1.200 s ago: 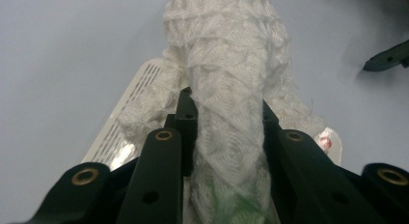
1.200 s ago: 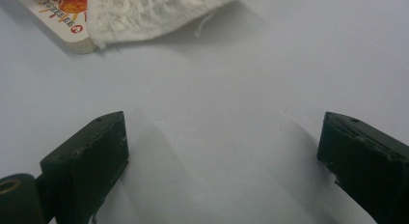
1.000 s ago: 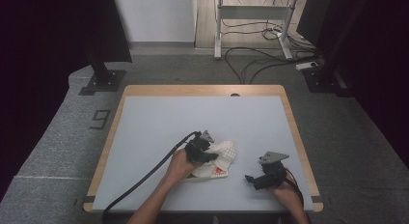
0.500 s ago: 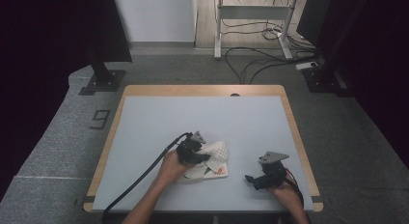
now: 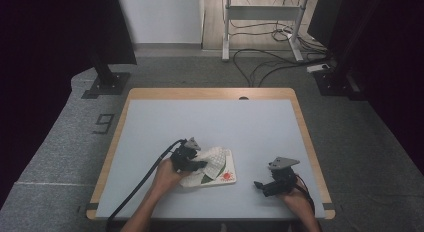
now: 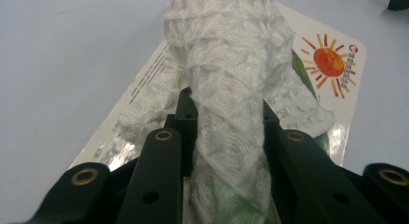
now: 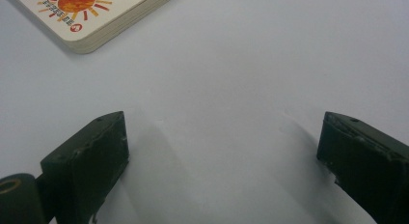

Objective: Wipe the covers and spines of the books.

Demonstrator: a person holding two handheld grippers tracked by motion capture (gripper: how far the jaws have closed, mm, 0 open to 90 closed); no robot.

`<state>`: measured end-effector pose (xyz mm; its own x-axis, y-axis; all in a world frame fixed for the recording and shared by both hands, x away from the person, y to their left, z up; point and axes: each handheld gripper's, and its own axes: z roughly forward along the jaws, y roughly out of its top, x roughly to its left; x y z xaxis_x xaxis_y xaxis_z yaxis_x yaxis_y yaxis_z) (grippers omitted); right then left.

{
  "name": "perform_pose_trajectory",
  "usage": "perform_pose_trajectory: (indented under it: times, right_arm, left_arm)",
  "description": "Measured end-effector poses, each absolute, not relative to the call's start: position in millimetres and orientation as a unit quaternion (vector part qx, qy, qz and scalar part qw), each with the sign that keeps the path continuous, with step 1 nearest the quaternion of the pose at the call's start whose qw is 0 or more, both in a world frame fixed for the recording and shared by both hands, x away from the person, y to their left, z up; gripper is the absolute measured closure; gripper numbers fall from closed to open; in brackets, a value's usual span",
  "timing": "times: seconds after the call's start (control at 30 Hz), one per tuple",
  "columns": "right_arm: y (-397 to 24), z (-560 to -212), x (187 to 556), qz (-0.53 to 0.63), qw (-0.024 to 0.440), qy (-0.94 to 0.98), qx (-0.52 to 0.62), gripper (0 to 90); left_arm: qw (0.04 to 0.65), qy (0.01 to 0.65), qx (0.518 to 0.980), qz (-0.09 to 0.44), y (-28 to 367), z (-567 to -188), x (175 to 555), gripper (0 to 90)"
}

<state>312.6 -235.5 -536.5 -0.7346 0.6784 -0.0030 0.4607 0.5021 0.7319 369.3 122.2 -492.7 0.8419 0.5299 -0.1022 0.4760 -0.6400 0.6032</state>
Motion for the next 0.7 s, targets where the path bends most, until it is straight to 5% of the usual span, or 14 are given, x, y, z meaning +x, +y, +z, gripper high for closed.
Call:
perform_pose_trajectory:
  times: [0.7]
  right_arm:
    - [-235.4, -536.5, 312.5, 0.371, 0.147, 0.854, 0.334, 3.6]
  left_arm:
    - [0.317, 0.311, 0.894, 0.055, 167.9, -490.0, 357.7, 71.9]
